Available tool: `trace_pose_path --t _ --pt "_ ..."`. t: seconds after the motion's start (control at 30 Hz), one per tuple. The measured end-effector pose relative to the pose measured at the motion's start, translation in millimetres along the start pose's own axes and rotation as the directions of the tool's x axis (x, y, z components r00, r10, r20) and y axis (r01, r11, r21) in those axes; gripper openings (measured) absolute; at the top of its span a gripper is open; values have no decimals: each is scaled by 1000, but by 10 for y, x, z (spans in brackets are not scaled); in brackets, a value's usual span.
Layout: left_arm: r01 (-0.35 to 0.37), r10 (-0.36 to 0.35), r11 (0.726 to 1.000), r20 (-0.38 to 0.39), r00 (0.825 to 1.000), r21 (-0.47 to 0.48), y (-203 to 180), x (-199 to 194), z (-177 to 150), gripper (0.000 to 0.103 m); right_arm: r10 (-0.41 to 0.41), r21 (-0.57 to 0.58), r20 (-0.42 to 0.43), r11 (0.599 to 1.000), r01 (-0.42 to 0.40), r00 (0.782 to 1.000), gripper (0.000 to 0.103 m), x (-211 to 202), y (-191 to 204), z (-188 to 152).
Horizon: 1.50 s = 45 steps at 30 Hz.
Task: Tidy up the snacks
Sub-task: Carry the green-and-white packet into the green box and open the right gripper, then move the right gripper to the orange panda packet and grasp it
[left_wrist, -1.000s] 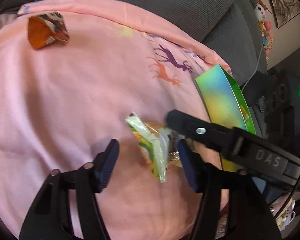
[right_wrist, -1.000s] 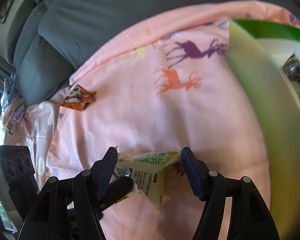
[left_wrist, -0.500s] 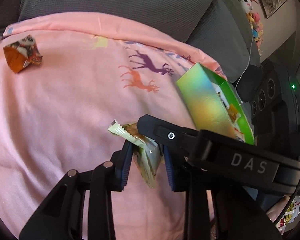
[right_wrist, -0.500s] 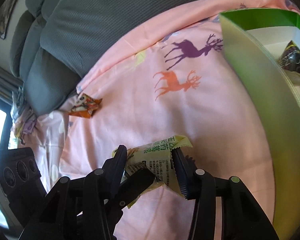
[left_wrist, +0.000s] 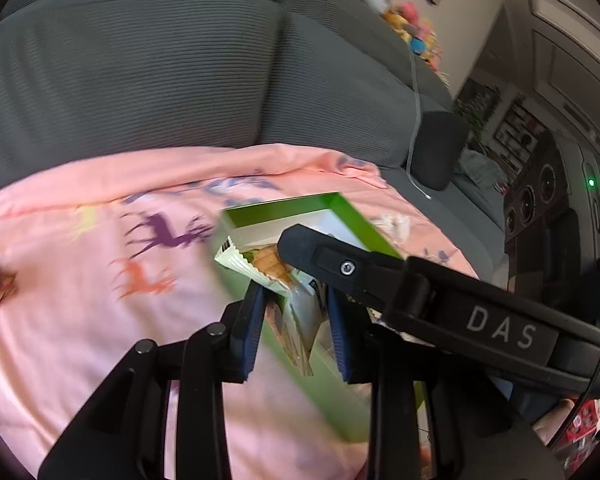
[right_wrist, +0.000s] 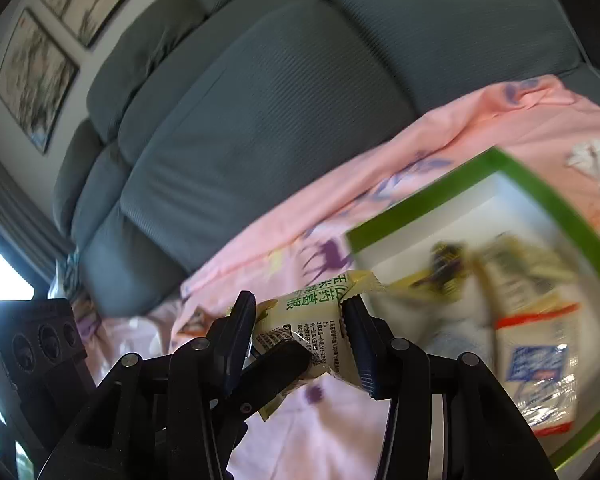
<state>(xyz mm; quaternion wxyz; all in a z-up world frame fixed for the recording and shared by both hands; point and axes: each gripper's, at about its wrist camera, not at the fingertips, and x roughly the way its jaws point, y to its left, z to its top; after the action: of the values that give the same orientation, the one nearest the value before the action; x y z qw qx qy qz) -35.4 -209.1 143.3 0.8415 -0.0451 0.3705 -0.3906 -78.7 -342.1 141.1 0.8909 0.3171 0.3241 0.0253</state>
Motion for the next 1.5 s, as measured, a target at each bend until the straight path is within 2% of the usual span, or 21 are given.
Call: trace_pose_path --t 0.13,0.27,0.43,0.6,0.7,0.8,0.83,0.9,0.93,0.97,1.03,1.1,1.23,1.33,1.4,1.5 --pt "42 -40 998 -39 998 50 -192 295 90 28 -43 40 40 998 41 998 49 -97 -258 81" --pt "78 -73 995 -88 993 59 -320 536 81 29 -106 92 56 991 101 993 49 -110 -490 117" --pt "96 -89 995 -148 985 41 -391 805 68 29 -141 185 36 974 132 989 49 -77 -811 160" --pt "99 -93 995 -179 979 26 -404 931 32 30 -187 220 22 959 178 982 49 -7 -925 156" --pt "88 -84 996 -189 978 16 -388 920 15 40 -230 233 28 948 217 973 49 -15 -958 148" --pt "101 -99 995 -157 983 4 -361 784 29 51 -274 218 72 943 253 959 50 -117 -909 139" --pt "98 -97 995 -145 985 2 -343 710 38 61 -273 215 91 944 249 958 52 -151 -897 133" --pt "83 -83 997 -119 989 0 -287 568 43 69 -262 213 118 949 233 958 63 -201 -870 135" --pt "76 -76 997 -105 992 -2 -247 500 43 69 -254 207 132 952 224 958 64 -223 -843 133" --pt "63 -63 998 -94 994 -6 -194 411 40 70 -246 198 145 956 216 958 65 -240 -810 130" --pt "31 -33 999 -80 996 -24 -58 246 33 84 -240 175 157 962 212 958 67 -257 -733 127" --pt "-11 9 999 -57 998 -42 117 43 2 84 -231 151 162 966 207 959 73 -251 -655 123" --pt "-139 134 983 -43 990 -122 587 -392 -116 84 -222 90 158 974 210 962 76 -174 -440 106" --pt "-240 235 950 -47 971 -199 960 -683 -260 84 -206 41 147 979 202 967 79 -96 -254 60" --pt "-313 309 911 -58 949 -267 1230 -874 -432 85 -187 -4 123 982 189 975 82 -1 -100 14" --pt "-386 379 861 -89 921 -332 1580 -1059 -675 85 -175 -52 79 982 179 981 83 173 84 -59"
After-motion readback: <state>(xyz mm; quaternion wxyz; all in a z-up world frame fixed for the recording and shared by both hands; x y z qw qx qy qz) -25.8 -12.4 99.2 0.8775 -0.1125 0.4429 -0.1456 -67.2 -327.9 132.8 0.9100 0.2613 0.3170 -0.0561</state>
